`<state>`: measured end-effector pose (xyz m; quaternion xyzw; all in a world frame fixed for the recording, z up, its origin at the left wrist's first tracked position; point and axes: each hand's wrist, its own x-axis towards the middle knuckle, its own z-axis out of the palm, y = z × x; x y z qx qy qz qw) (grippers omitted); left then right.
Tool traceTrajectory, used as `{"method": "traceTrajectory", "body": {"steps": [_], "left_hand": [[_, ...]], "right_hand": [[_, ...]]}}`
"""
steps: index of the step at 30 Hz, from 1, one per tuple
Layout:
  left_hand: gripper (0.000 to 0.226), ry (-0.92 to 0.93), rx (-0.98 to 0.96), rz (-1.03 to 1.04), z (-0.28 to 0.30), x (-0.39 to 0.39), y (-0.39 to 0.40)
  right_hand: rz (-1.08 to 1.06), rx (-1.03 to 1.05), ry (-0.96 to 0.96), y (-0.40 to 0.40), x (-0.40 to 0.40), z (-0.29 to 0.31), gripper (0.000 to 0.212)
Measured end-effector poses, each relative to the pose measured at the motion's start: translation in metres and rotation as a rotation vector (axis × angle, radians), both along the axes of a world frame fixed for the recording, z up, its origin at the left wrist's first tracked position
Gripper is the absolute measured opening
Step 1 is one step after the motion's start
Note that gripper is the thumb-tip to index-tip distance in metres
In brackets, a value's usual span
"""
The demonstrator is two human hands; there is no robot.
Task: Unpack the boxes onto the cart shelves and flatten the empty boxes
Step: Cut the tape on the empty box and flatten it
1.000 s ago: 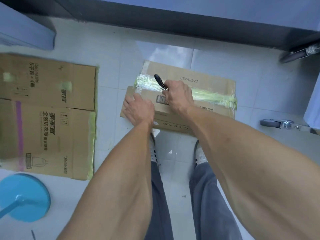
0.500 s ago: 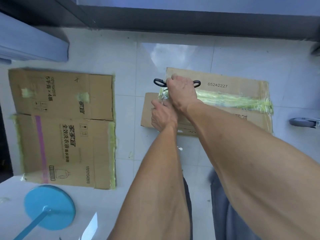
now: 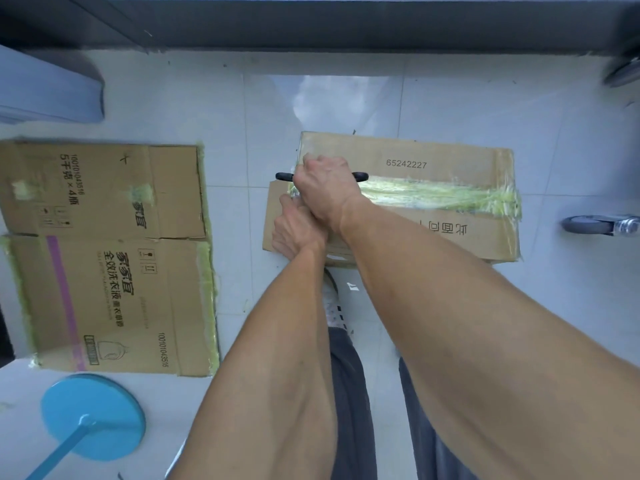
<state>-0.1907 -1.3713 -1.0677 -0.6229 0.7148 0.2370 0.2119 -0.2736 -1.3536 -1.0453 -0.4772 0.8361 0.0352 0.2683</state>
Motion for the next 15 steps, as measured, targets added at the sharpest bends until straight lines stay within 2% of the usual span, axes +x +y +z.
{"method": "traceTrajectory", "body": {"steps": [6, 11, 13, 15], "left_hand": [[0.031, -0.047, -0.098, -0.049, -0.001, 0.006, 0.008], [0.032, -0.088, -0.174, -0.057, -0.003, 0.005, 0.022], [0.037, -0.159, -0.263, -0.162, 0.001, 0.002, 0.032], [0.058, -0.094, -0.312, -0.383, 0.01, -0.005, 0.042]], "right_hand": [[-0.06, 0.184, 0.029, 0.066, -0.011, 0.007, 0.027], [-0.083, 0.234, 0.08, 0.12, -0.021, 0.016, 0.025], [-0.114, 0.22, 0.073, 0.118, -0.021, 0.017, 0.026], [-0.164, 0.187, 0.073, 0.117, -0.021, 0.014, 0.028]]}}
